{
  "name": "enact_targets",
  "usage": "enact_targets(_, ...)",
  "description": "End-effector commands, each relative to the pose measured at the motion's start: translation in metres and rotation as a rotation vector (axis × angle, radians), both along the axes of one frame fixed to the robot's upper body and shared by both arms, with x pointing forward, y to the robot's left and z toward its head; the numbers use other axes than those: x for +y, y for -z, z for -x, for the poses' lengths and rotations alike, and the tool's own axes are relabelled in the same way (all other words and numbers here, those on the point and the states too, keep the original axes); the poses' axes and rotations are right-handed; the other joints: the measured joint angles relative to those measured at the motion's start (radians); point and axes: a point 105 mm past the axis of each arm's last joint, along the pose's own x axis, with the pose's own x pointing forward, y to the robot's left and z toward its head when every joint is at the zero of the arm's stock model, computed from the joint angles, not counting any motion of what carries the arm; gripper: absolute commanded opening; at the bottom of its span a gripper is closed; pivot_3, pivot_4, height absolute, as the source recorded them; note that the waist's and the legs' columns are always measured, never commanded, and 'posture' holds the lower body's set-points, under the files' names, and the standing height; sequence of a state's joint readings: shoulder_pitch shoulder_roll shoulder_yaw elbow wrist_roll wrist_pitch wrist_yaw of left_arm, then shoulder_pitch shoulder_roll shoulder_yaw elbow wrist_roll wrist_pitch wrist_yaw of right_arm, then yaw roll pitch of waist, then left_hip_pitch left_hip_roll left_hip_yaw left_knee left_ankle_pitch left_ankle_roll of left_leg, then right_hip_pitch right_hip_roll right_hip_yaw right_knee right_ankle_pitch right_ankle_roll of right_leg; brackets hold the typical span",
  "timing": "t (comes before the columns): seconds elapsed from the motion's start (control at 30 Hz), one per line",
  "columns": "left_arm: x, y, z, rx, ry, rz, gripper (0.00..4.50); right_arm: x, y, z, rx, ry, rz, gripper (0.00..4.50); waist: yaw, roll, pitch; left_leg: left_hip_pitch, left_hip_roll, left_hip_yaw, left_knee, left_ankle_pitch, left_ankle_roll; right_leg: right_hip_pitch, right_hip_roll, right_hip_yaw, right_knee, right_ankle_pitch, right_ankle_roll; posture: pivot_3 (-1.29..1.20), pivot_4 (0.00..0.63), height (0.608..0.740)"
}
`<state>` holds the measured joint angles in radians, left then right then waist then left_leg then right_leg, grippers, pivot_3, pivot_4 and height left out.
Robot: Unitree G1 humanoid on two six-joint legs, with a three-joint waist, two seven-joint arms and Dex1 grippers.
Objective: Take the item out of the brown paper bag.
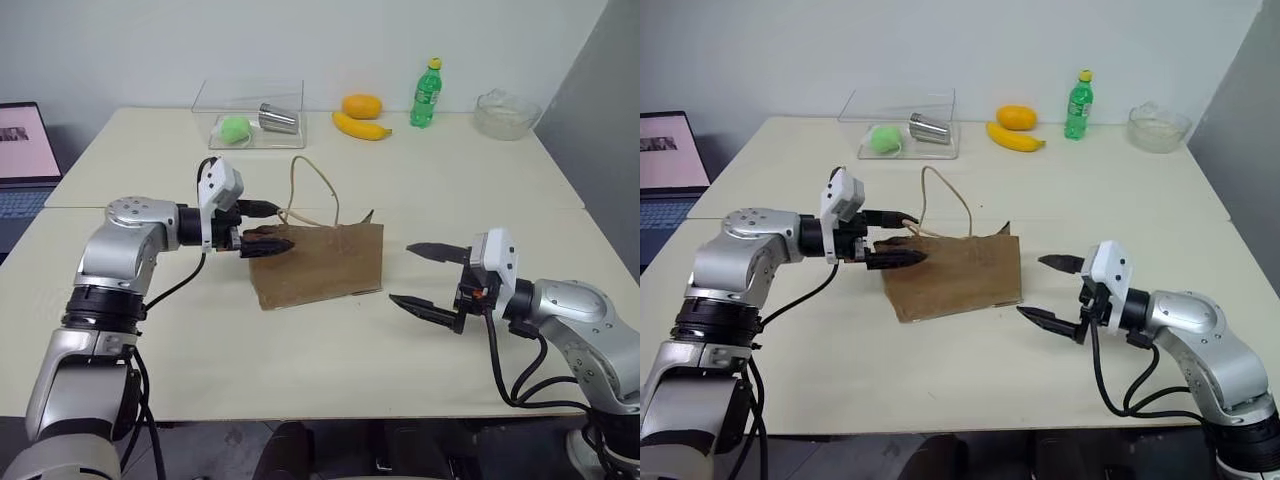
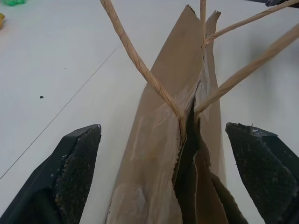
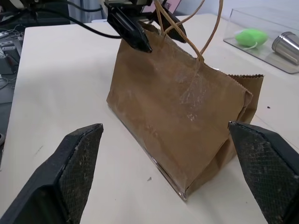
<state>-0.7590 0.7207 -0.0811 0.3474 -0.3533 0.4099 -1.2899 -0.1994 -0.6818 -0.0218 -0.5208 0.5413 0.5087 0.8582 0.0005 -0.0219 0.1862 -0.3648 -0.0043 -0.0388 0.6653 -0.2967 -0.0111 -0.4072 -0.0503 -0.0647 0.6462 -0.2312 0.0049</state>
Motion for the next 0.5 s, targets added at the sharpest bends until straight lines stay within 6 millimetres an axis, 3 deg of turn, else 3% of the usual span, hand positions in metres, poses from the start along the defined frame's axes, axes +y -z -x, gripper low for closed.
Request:
enact_targets(0.03,-0.004,-0.014,-0.002,-0.054,0.025,-0.01,4.12,-0.001,-0.014,0.004,-0.053,0.004,-0.011,4.5,0.0,0.0,0.0,0.0,0.0,0.0,0.0,0.0,0.0,0.0,0.0,0.0,0.0,0.0,0.0,0.0,0.15,0.74)
enact_targets(0.07,-0.004,-0.013,-0.002,-0.055,0.031,-0.014,3.98,-0.001,-0.014,0.004,-0.053,0.007,-0.012,4.5,0.0,0.0,0.0,0.0,0.0,0.0,0.0,0.0,0.0,0.0,0.0,0.0,0.0,0.0,0.0,0.0,0.15,0.74)
enact_targets(0.5,-0.014,-0.005,0.001,-0.046,0.15,-0.068,0.01,-0.001,-0.021,0.002,-0.066,0.041,-0.03,4.5,-0.001,0.0,0.0,0.0,0.0,0.0,0.0,0.0,0.0,0.0,0.0,0.0,0.0,0.0,0.0,0.0,0.15,0.74)
